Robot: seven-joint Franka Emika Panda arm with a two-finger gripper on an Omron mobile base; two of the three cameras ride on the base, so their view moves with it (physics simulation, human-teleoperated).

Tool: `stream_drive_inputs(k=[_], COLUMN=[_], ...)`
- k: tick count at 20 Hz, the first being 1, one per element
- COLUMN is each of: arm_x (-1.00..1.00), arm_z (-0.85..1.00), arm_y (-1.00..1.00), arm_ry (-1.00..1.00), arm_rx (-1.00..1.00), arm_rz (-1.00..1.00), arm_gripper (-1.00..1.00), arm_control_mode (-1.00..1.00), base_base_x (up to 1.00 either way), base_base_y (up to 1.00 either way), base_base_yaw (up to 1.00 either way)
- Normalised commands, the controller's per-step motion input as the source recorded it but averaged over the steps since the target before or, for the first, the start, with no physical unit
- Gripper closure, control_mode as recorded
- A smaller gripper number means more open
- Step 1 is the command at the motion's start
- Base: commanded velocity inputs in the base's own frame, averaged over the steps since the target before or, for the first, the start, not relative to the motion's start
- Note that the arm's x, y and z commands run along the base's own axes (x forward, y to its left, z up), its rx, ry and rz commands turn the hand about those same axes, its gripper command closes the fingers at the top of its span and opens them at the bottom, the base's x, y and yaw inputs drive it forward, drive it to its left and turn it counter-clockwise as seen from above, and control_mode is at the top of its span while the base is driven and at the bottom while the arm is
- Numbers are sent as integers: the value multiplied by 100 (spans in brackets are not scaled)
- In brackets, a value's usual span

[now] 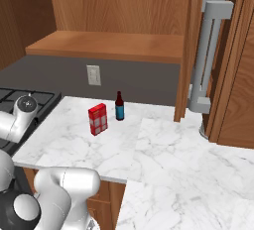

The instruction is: Pick the pan from the cabinet and place it on the stove. Then turn on the stove burner for the pan.

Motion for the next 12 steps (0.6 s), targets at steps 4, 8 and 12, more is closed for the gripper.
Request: stream_drive_inputs(k=[4,8,12], arm_x=[9,12,15], arm_z=[-7,-11,-14], arm_y=[8,4,0], arm_ry=[1,0,0], arm_rx=[0,-2,-4], arm_rz=[-2,-2,-1], arm_gripper=[100,100,100], arm_control_mode=[-100,-100,-100], base_base_x=[0,0,0], base_base_y=[0,0,0], base_base_yaw=[0,0,0])
